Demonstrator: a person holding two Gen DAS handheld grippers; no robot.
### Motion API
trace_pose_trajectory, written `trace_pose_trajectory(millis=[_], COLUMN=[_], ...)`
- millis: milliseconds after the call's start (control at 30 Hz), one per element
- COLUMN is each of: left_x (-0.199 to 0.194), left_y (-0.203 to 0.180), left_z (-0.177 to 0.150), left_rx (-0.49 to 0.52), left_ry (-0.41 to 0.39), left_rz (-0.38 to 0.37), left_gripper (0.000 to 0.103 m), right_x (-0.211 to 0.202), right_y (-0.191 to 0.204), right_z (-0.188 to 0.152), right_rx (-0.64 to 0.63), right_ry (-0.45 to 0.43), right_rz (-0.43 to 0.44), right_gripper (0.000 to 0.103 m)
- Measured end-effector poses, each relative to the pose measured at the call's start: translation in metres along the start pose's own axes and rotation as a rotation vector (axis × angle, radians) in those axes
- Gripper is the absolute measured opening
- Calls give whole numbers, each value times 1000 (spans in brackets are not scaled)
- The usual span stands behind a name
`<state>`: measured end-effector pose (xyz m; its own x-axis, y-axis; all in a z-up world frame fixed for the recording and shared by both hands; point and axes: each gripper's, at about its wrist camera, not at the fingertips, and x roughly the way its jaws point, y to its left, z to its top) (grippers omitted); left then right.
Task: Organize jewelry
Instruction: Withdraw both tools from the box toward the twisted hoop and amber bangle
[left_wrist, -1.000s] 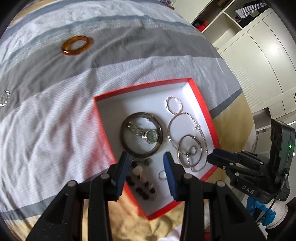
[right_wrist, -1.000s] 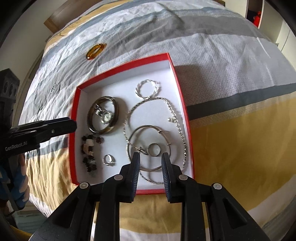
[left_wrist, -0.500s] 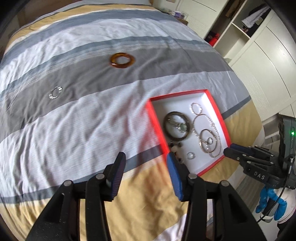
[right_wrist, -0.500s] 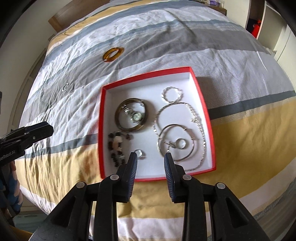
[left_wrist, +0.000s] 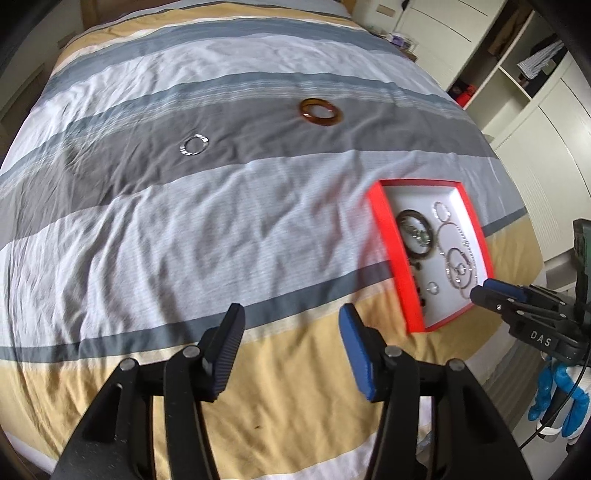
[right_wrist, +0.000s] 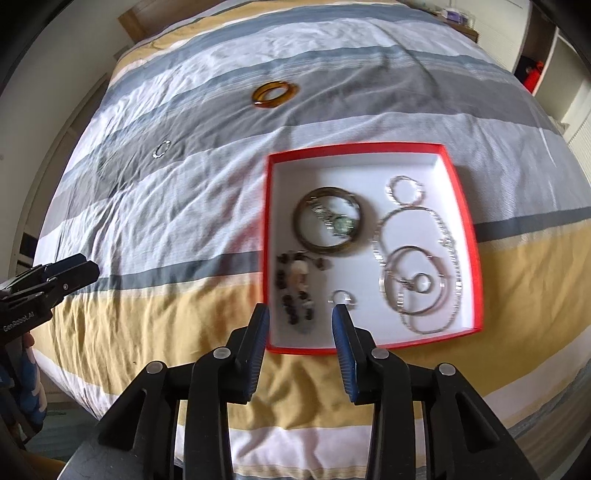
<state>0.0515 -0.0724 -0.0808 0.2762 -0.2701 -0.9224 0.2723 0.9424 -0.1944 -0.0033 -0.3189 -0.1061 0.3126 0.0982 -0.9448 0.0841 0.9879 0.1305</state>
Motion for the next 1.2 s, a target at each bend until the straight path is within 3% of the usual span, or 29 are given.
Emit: trace_pose_trajectory(millis=[100,767,1200], left_x=[0,26,71], left_y=[12,77,133], left_z=[-3,1,56], left_rx=[-14,-154,-354], left_ry=[2,52,31], left_rz=[13,67,62], left_gripper=[54,61,64], right_x=[4,49,89], right_y=[15,72,79], right_z=[2,45,117], right_rx=[-18,-152,-231], right_ry=[6,64,60], right_rz=[9,77,113], right_gripper=[41,43,46])
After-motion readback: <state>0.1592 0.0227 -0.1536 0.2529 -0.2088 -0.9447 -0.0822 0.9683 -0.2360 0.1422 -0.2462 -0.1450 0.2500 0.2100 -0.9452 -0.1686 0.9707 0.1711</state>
